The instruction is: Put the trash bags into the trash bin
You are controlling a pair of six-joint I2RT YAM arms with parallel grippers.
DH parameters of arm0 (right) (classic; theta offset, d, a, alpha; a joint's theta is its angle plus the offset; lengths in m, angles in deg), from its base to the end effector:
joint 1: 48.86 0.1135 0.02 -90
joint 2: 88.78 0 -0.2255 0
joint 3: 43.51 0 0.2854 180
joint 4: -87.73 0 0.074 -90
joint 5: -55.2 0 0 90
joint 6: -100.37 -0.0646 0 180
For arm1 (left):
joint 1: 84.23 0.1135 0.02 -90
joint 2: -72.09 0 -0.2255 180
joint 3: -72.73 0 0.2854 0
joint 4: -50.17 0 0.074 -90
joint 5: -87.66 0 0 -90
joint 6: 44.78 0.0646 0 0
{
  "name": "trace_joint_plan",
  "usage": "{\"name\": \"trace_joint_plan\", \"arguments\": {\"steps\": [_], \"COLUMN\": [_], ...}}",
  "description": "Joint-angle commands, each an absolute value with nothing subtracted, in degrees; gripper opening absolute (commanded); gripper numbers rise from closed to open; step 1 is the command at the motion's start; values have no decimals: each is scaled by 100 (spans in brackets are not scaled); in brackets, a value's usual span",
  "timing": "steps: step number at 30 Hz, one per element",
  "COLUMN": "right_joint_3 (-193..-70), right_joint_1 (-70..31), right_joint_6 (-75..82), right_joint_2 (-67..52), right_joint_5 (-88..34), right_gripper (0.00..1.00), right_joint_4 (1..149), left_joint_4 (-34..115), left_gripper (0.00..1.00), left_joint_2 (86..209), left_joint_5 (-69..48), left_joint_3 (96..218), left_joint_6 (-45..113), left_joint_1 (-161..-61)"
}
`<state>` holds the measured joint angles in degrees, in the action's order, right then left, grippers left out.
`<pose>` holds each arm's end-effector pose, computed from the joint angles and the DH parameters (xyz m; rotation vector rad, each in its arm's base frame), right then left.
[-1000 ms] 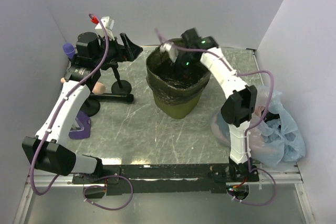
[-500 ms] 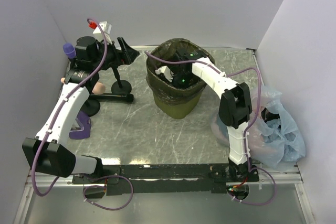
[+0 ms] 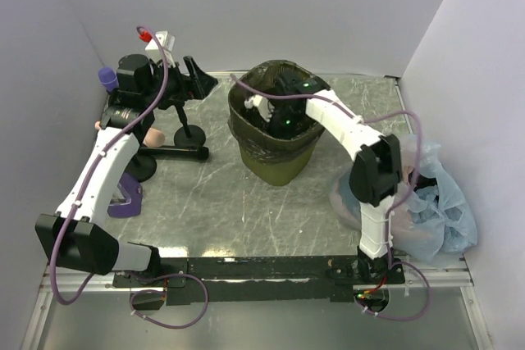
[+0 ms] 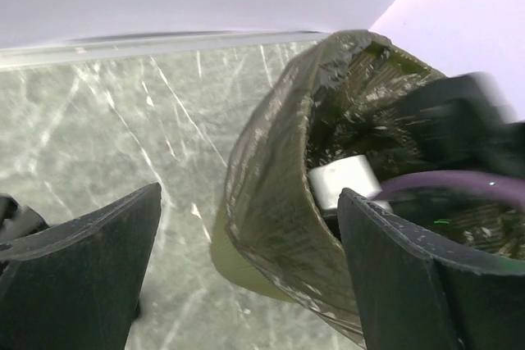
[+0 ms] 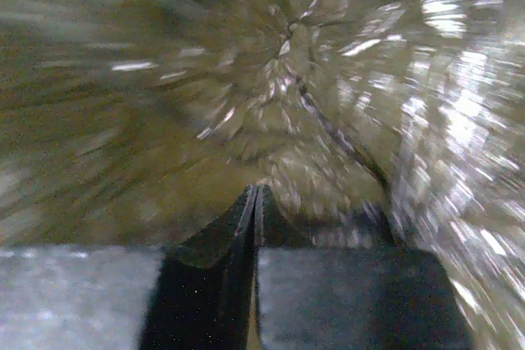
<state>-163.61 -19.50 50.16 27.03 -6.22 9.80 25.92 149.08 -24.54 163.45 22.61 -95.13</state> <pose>0.3680 0.2425 0.2124 -1.6382 2.2001 0.6595 0.3666 -0.0955 0.3765 0.1072 1.8004 -0.7610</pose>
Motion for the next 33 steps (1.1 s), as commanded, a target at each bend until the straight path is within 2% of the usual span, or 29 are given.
{"name": "trace_joint_plan", "arguments": {"steps": [1,3,5,6,8,10,15,17,23,28,33], "right_joint_3": [-16709,-16893,-17043,-17148,-17403,-17500,-17686,-17458,-17211,-16710,-16473], "right_joint_1": [-2082,-2161,-2249,-2284,-2363,-2408,-2434,-2434,-2434,-2443,-2434], "right_joint_6": [4388,4097,3824,3736,3543,2894,1820,1714,1933,2478,2584], "right_joint_2": [1469,1214,1020,932,852,668,343,71,-308,-624,-695], "right_joint_5": [-606,-571,-606,-580,-588,-1269,-2888,-3459,-5016,-5826,-6099], "right_gripper": [14,20,36,49,68,99,100,100,100,100,100], "right_joint_4": [1600,1750,1891,1900,1891,2284,2847,3216,3832,4457,4563], "left_joint_4": [2644,2600,2547,2504,2459,2415,2398,2380,2503,2556,2547], "left_gripper": [94,94,95,95,95,96,99,96,97,96,97], "left_joint_2": [15022,15110,15207,15268,15382,15497,15778,15892,16042,16077,16086], "left_joint_5": [-2326,-2212,-2142,-2098,-2001,-1879,-1553,-1316,-902,-806,-726], "left_joint_3": [16932,17116,17310,17450,17670,17916,18496,18733,18954,18831,18708], "left_joint_6": [2737,2931,3054,3098,3160,3239,3468,3485,3705,3907,3933], "left_joint_1": [-9504,-9496,-9487,-9478,-9460,-9460,-9460,-9460,-9460,-9460,-9452]}}
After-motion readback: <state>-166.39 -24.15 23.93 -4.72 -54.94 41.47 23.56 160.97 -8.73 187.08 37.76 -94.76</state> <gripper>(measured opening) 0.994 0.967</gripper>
